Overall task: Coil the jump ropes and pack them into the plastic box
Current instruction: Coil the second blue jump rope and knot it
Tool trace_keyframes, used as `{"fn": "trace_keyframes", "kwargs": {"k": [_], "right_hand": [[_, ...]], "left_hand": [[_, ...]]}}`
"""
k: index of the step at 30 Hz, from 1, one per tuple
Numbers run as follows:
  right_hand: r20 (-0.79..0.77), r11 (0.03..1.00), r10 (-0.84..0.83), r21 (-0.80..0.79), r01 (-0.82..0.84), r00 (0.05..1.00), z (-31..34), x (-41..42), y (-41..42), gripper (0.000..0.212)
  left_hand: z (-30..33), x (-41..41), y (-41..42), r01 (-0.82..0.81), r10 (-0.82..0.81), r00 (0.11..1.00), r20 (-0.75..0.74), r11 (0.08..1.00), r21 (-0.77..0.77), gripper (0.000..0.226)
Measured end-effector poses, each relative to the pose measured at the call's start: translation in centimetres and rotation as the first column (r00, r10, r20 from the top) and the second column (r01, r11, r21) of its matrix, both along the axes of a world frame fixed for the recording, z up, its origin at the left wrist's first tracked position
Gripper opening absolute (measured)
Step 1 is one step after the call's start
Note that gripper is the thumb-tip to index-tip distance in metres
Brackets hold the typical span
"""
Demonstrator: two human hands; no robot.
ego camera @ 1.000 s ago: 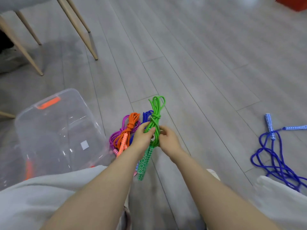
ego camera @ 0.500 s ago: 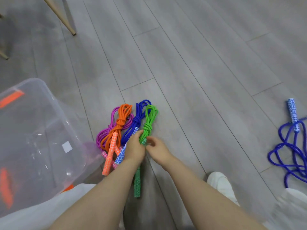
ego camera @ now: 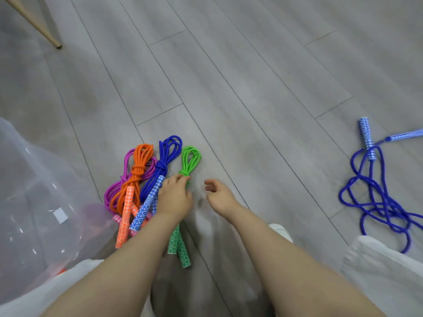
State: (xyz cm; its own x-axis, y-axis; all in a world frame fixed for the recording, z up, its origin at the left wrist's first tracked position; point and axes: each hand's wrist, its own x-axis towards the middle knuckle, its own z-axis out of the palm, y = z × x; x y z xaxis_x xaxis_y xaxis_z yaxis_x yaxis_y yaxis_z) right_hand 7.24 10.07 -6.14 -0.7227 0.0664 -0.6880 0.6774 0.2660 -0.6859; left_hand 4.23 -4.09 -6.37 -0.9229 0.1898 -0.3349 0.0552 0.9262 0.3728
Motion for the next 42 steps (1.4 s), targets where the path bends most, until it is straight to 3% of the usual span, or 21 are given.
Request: {"fn": "trace_keyframes", "kwargs": {"k": [5, 11, 19, 24, 29, 34, 37, 40, 42], "right_hand": [[0.024, 0.97, -0.009, 0.242, 0.003, 1.0, 1.3, -0.3, 9.1, 0.04], [0.127, 0.854, -0.028, 0.519, -0.042, 0.992, 1.7, 2.5, 22.6, 0.046], [0.066, 0.608, -0.352, 0.774, 0.174, 0.934, 0.1, 6.0, 36.3, 0.064], [0.185, 0.696, -0.459, 0.683, 0.222, 0.869, -2.7, 7.6, 39.3, 0.06], [0.171, 0.673, -0.414, 0.719, 0.174, 0.894, -3.7, 9.2, 37.8, 0.069], [0.344, 0.829, -0.179, 0.557, -0.047, 0.922, -3.8, 8.4, 34.3, 0.031], [0.398, 0.865, -0.006, 0.463, -0.196, 0.917, -2.6, 7.6, 31.0, 0.024], [0.313, 0.933, -0.006, 0.343, -0.108, 0.95, -1.0, 6.7, 28.1, 0.016], [0.235, 0.967, -0.049, 0.253, -0.013, 0.971, 0.6, 5.9, 26.6, 0.026]], "left_hand": [[1.2, -1.2, 6.2, 0.105, -0.109, 0.993, 0.038, 0.99, 0.095, 0.053], [1.9, -0.5, 14.8, 0.209, -0.223, 0.973, 0.055, 0.959, 0.189, 0.053], [0.3, 1.9, 19.2, 0.374, -0.388, 0.918, 0.084, 0.916, 0.148, 0.054], [-0.6, 2.8, 19.9, 0.371, -0.39, 0.911, 0.136, 0.917, 0.143, 0.048], [-1.1, 3.4, 19.7, 0.315, -0.345, 0.904, 0.252, 0.937, 0.153, 0.047], [-0.8, 3.8, 18.7, 0.285, -0.315, 0.891, 0.327, 0.949, 0.137, 0.045], [0.2, 3.8, 17.8, 0.275, -0.302, 0.878, 0.371, 0.953, 0.124, 0.043], [1.7, 3.5, 16.9, 0.251, -0.277, 0.876, 0.395, 0.961, 0.119, 0.04], [3.0, 3.4, 16.1, 0.223, -0.255, 0.868, 0.427, 0.967, 0.124, 0.038]]}}
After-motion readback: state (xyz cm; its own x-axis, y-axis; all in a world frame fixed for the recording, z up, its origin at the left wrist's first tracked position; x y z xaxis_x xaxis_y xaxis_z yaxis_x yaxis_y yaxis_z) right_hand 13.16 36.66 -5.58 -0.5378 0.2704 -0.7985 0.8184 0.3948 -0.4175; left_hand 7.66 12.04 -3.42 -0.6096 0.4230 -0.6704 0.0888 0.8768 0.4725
